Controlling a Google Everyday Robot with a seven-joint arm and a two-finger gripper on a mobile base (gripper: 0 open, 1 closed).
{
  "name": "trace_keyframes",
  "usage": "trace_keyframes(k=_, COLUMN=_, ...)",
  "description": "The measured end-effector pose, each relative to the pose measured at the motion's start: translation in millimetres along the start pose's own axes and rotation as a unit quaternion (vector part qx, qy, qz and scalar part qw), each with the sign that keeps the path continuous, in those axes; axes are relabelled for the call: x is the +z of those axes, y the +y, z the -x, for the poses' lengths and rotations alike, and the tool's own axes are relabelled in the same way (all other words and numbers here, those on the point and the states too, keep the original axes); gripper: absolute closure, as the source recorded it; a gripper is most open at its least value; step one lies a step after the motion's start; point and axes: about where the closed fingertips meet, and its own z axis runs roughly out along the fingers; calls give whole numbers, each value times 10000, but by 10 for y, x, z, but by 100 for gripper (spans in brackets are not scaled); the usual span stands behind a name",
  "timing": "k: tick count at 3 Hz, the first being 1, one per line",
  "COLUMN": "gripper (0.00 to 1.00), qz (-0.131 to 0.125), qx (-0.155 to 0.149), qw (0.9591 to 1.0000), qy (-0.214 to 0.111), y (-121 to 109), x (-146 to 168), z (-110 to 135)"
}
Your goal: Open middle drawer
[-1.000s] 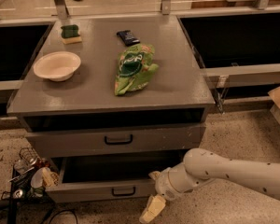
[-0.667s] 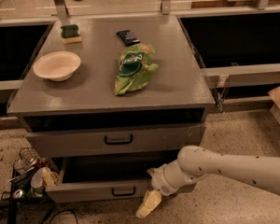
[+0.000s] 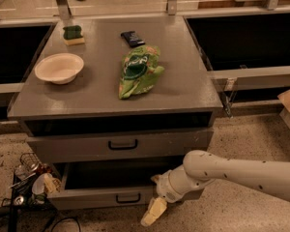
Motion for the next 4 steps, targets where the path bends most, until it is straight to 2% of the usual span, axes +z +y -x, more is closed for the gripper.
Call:
trace_keyframes(k=3, gripper=0, qz=337, qx=-137, qw=9993, qy=76, y=134, x=190, z=-19)
trace_keyframes(k=4, gripper=0, qz=556, qx=-181, qw=9982, qy=134, y=229, x=289, z=-49)
